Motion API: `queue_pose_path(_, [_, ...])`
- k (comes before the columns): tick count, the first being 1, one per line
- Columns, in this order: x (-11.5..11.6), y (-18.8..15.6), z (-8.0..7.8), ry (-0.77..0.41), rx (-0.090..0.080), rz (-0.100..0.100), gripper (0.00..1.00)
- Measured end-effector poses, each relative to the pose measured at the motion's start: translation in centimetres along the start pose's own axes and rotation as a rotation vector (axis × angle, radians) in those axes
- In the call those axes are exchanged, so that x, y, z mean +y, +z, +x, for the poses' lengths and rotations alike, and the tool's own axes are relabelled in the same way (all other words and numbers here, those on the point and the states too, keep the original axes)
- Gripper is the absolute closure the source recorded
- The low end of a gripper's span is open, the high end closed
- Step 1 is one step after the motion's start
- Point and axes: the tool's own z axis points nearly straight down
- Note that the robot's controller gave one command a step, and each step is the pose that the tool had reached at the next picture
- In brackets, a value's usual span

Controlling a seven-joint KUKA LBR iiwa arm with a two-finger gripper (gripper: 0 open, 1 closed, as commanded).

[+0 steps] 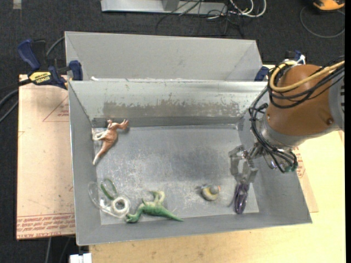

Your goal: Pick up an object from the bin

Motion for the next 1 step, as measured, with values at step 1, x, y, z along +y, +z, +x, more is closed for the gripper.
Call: queue_pose_path(1, [1.32, -6.45, -1.27, 0.017, -0.006, 0.002, 0.0])
